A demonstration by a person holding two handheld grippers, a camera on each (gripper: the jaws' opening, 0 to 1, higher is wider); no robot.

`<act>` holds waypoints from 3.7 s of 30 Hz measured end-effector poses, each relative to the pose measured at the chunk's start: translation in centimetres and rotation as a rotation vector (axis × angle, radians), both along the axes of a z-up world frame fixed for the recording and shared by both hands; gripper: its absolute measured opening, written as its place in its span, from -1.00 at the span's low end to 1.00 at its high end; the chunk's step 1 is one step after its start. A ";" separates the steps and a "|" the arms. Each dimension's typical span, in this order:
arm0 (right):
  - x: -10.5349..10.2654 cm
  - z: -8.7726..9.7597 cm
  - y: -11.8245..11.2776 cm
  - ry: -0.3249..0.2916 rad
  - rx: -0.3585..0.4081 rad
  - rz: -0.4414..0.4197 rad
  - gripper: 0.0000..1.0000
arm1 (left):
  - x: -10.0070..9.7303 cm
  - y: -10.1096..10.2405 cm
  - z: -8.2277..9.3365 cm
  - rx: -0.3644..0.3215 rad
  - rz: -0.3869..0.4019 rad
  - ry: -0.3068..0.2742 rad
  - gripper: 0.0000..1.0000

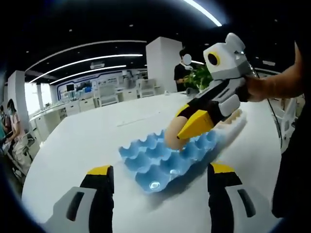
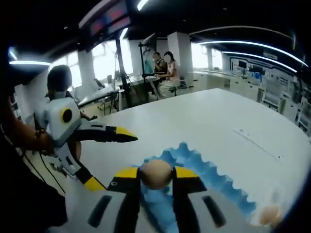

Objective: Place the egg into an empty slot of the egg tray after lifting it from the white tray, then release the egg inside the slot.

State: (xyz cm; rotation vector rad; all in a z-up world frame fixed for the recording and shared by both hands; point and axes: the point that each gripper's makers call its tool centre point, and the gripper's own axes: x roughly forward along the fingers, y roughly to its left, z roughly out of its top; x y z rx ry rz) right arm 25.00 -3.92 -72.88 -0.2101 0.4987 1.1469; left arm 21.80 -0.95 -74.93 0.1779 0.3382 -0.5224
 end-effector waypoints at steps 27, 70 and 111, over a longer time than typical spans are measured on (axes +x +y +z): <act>-1.9 -5.1 3.9 -0.089 -0.159 0.241 -0.50 | -0.1 -0.1 0.4 0.001 -0.008 -0.014 0.61; 0.1 -0.8 -2.9 -0.207 -0.025 0.006 -0.50 | -1.1 -1.0 -0.1 0.026 -0.048 -0.008 0.54; 1.2 -4.8 -27.3 -0.137 -0.170 -0.640 -0.43 | -0.7 -0.8 -0.7 0.002 -0.057 -0.007 0.49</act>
